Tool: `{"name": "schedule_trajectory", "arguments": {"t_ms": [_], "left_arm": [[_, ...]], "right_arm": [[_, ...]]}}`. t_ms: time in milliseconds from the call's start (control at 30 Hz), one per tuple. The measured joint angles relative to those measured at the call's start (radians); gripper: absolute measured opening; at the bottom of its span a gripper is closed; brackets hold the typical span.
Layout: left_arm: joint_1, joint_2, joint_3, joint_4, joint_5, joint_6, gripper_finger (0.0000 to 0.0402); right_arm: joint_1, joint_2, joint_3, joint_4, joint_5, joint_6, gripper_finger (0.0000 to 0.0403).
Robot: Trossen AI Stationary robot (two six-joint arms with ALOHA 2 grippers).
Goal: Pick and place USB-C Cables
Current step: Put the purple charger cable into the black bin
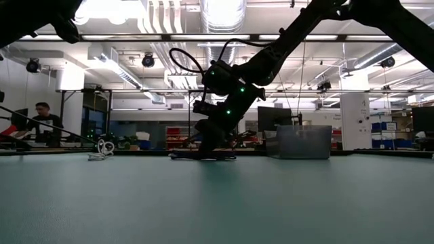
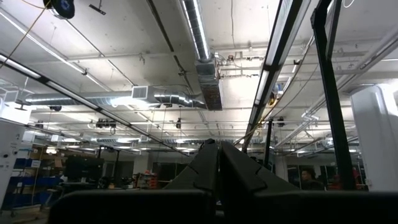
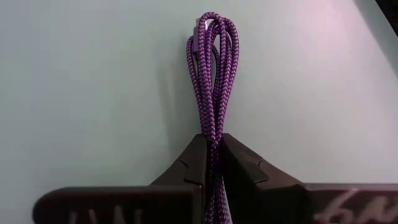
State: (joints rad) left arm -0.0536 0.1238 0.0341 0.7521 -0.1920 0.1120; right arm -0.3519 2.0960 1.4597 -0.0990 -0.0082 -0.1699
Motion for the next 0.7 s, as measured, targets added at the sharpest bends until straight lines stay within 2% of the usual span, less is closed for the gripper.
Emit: {"name": "schedule_trajectory", "arguments": {"t_ms": [267, 500, 700], "left_arm": [[0.000, 0.000, 0.000, 0.000, 0.000, 0.000, 0.0000], [0.000, 0.000, 0.000, 0.000, 0.000, 0.000, 0.0000], [0.000, 0.000, 0.000, 0.000, 0.000, 0.000, 0.0000]], "right_arm": [[0.000, 0.001, 0.022, -0.002, 0.012, 0.055, 0.0019], [0.000, -0.005, 0.096, -0.040, 0.158, 0.318, 0.0018], [0.000, -0.007, 0.215, -0.260, 0.333, 0.519, 0.0018]]}}
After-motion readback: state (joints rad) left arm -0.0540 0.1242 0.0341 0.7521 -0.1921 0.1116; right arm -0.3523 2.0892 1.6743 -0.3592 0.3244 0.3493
